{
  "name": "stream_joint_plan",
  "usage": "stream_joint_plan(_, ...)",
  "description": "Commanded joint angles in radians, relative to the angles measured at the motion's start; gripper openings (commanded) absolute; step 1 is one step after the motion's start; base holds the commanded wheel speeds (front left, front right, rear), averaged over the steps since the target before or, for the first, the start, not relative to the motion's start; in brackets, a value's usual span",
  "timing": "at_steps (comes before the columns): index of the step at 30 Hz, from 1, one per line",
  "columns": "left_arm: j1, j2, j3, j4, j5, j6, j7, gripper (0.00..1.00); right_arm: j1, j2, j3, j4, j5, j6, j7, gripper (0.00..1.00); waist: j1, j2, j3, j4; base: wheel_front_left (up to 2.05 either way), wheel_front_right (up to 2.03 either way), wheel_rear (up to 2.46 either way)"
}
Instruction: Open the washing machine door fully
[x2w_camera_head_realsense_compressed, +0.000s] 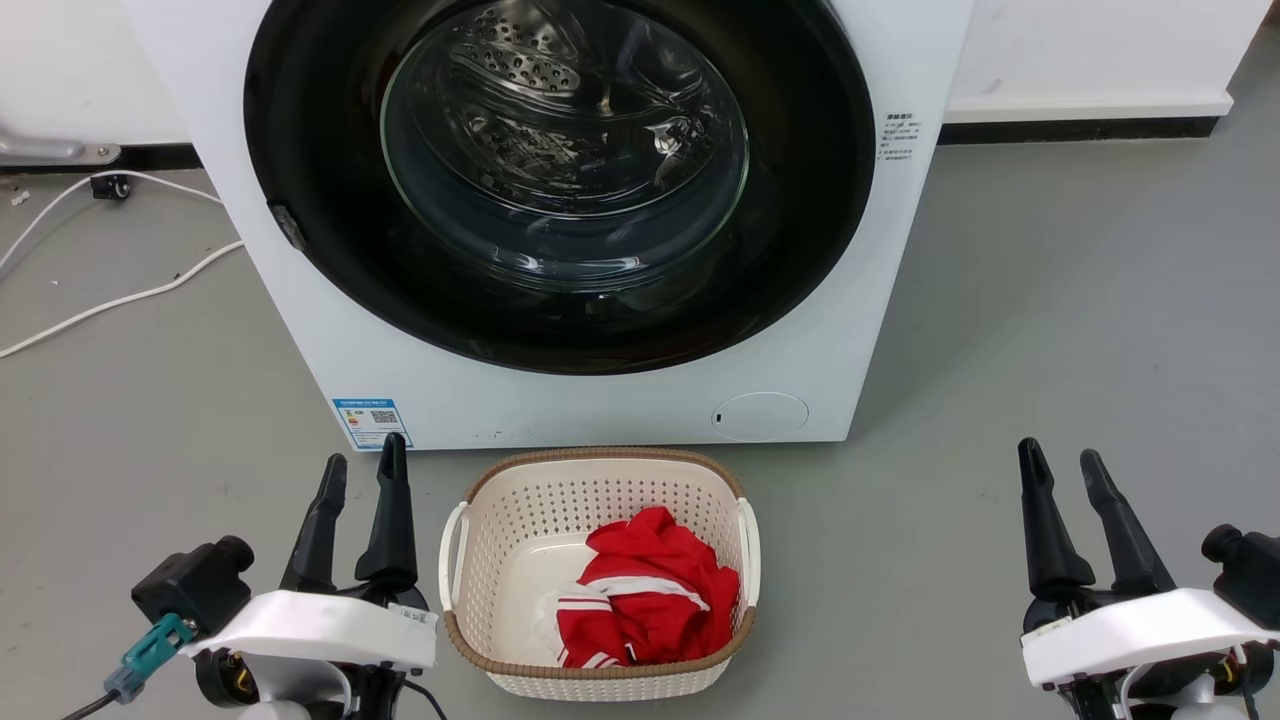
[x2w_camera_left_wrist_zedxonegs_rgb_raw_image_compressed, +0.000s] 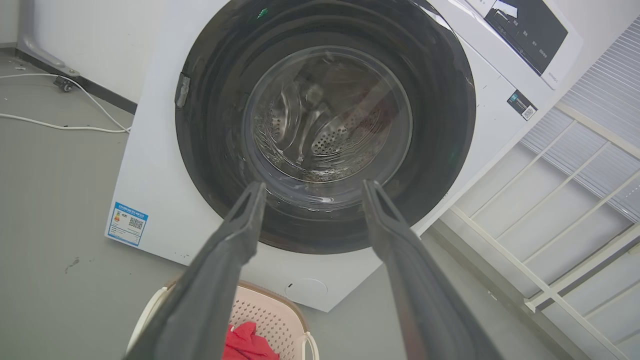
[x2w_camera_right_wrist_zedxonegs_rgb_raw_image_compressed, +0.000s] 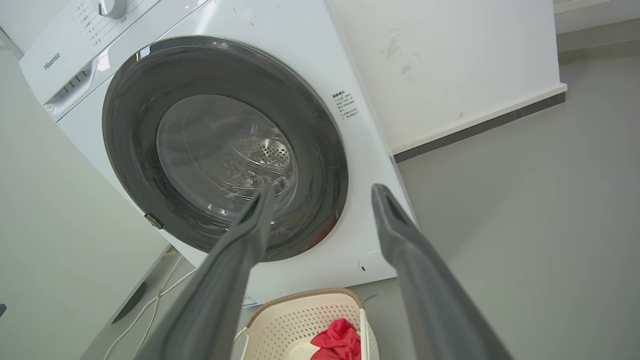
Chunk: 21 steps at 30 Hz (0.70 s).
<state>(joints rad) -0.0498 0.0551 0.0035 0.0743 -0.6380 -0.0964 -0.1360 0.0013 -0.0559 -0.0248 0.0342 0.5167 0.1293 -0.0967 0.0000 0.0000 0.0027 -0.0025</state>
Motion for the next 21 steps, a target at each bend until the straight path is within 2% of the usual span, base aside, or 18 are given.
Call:
stream_joint_plan(1,-0.004,0.001,-0.003,-0.015,0.033,0.004,-0.011,1.0,-0.002,0.001,0.0,-0.019,-0.034,0.002,-0.002,1.0,0.0,0.0,0.001,0.0,0.0,0.0,0.0)
stream_joint_plan(21,0.009,-0.001,-0.028,-0.027,0.267,0.018,-0.058,1.0,0.018,0.003,-0.002,-0.053,-0.26,0.002,-0.008,1.0,0.0,0.0,0.0,0.008,0.0,0.0,0.0)
